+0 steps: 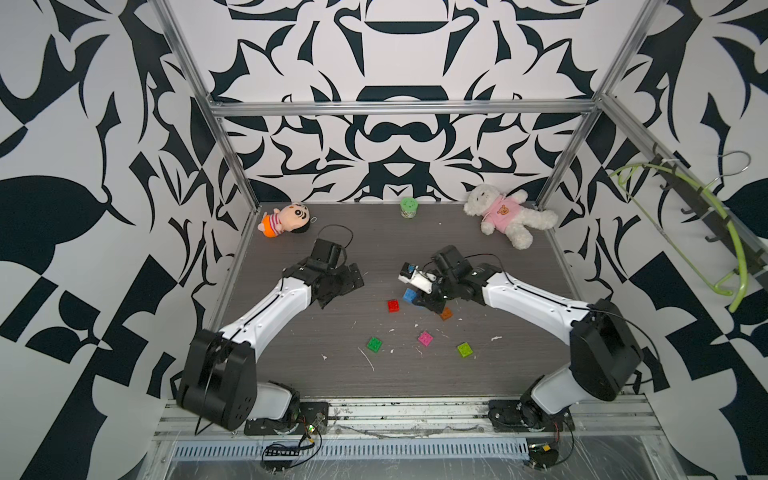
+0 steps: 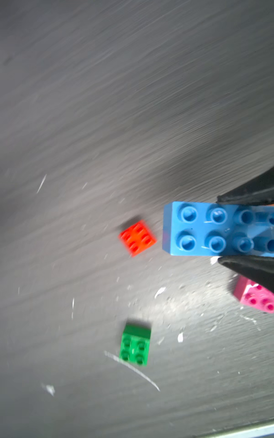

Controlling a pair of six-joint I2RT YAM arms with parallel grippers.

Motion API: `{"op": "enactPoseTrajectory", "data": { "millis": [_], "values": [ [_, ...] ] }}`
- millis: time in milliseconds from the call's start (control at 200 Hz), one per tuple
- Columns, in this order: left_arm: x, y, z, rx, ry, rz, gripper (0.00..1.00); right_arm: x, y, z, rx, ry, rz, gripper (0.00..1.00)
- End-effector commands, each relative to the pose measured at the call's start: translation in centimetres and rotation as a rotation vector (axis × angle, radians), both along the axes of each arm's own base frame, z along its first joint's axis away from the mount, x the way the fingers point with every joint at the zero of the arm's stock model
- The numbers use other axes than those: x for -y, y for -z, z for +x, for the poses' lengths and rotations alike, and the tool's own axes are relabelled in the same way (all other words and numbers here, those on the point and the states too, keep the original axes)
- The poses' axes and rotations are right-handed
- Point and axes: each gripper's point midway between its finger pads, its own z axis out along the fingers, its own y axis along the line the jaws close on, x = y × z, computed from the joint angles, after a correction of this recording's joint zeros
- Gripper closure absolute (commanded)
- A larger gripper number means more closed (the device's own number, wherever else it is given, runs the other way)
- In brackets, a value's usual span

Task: Assemble the letter v with lego
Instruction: Move the lego brick at the center of the board, then assemble the lego brick with the lego brick.

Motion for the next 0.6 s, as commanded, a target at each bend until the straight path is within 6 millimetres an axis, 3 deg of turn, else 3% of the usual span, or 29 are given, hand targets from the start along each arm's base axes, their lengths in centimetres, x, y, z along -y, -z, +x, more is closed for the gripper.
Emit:
{"op": "enactPoseTrajectory", "data": {
  "millis": [0,165,280,300,420,595],
  "values": [
    [0.3,0.1,-0.5,0.004,0.011,-0.057,0.00,-2.2,-0.9,-2.0,0.094,-0.313,-0.006,1.00],
    [-1.0,0.8,-0.7,-0.008,-0.015,-0.056,0.01,-2.9,-0.4,-1.9,0.059,-0.487,-0.098,1.00],
    [-3.3,1.3,-1.0,-0.026,-0.066,-0.046,0.01,-3.4,0.6,-1.1,0.079,-0.545,-0.140,1.00],
    [-3.8,0.4,-1.1,0.000,-0.077,-0.056,0.01,-3.6,0.7,-0.9,0.087,-0.550,-0.137,1.00],
    [-5.9,-0.1,-1.2,0.016,-0.133,-0.079,0.01,-3.9,1.3,-0.2,0.083,-0.585,-0.167,1.00],
    [-7.0,-0.1,-1.2,0.018,-0.147,-0.066,0.01,-4.5,1.8,1.0,0.083,-0.596,-0.201,1.00]
  ]
}}
